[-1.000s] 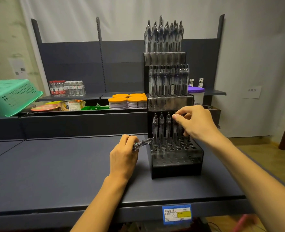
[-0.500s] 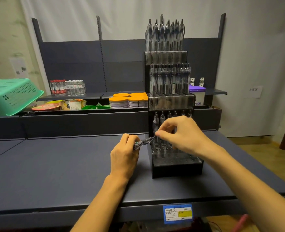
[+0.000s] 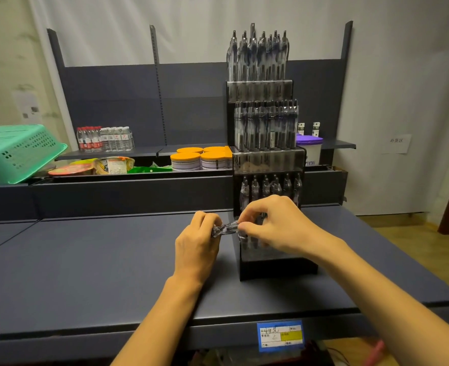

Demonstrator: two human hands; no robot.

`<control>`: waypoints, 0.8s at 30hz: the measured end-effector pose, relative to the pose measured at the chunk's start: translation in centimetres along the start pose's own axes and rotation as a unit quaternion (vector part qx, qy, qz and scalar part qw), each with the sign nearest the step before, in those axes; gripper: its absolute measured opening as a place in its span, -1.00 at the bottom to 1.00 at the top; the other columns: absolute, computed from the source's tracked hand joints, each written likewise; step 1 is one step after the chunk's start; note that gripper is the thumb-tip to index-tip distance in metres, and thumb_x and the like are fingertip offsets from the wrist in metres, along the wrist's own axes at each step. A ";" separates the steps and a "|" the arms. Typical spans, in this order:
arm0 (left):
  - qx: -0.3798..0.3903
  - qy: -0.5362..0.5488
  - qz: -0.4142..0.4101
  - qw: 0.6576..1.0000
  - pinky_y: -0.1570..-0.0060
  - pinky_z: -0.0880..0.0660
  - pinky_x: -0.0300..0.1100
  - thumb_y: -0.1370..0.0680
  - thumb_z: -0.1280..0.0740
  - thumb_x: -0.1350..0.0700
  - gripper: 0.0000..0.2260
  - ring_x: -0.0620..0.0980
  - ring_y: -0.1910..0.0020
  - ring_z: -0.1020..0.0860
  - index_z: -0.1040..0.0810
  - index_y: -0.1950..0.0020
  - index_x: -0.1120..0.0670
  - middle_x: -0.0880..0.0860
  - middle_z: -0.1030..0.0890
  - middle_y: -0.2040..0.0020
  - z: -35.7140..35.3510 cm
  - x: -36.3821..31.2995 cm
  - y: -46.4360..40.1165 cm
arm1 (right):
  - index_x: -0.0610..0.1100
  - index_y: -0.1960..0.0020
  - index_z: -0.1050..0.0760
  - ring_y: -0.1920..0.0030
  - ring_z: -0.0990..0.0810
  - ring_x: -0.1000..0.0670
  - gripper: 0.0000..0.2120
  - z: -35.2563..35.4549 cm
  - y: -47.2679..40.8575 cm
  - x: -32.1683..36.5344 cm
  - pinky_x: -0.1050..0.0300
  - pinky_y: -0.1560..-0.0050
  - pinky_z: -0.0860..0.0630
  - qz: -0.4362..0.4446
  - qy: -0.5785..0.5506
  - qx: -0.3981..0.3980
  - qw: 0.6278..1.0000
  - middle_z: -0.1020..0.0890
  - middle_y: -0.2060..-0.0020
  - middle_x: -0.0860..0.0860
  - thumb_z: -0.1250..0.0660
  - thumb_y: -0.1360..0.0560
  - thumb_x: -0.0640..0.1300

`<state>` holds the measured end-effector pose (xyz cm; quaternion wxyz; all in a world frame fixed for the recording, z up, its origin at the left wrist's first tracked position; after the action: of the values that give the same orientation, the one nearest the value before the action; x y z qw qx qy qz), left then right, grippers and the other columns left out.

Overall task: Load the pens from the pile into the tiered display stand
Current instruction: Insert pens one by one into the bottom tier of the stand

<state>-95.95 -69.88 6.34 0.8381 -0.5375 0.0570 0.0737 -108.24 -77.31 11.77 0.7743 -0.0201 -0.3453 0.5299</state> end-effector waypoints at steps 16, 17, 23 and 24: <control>-0.003 0.006 0.015 1.000 0.58 -0.43 -0.08 -0.43 -0.43 0.27 -0.85 0.10 0.43 -0.45 -0.49 0.12 0.11 0.08 -0.51 0.21 0.2 -0.1 -0.1 | -0.08 0.09 -0.46 0.53 -0.57 0.01 -0.88 5.0 0.5 -1.8 0.25 0.57 -0.39 -0.038 -0.174 -0.208 0.962 -0.63 0.19 -0.06 -0.24 -0.61 -0.09; -0.001 0.005 0.016 1.000 0.58 -0.42 -0.09 -0.41 -0.46 0.29 -0.83 0.09 0.43 -0.45 -0.50 0.13 0.12 0.08 -0.51 0.21 0.1 -0.1 -0.1 | -0.06 0.09 -0.45 0.53 -0.56 0.02 -0.88 5.5 0.6 -2.0 0.22 0.59 -0.39 -0.042 -0.190 -0.225 0.955 -0.62 0.17 -0.05 -0.23 -0.61 -0.08; -0.002 0.011 0.018 1.000 0.56 -0.42 -0.13 -0.37 -0.49 0.32 -0.76 0.08 0.43 -0.46 -0.48 0.14 0.10 0.06 -0.51 0.21 0.1 -0.1 0.0 | -0.01 0.10 -0.39 0.56 -0.54 0.03 -0.86 7.9 1.2 -3.9 0.25 0.63 -0.36 -0.060 -0.224 -0.315 0.920 -0.59 0.14 -0.05 -0.18 -0.64 -0.07; -0.004 0.011 0.017 1.000 0.56 -0.42 -0.14 -0.37 -0.49 0.32 -0.76 0.08 0.43 -0.46 -0.48 0.14 0.10 0.06 -0.51 0.21 0.2 0.0 0.0 | 0.00 0.10 -0.38 0.57 -0.53 0.04 -0.86 8.3 1.4 -4.2 0.25 0.63 -0.36 -0.061 -0.226 -0.331 0.914 -0.60 0.14 -0.05 -0.17 -0.64 -0.07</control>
<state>-95.97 -69.75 6.45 0.8339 -0.5405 0.0755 0.0826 -114.86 -83.01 15.38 0.6556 -0.1336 -0.6672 0.3273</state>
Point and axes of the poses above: each hand's wrist, its own y-axis away from the middle knuckle, its own z-axis out of the back of the hand, x = y × z, the point moved 8 cm from there along -y, towards the middle knuckle
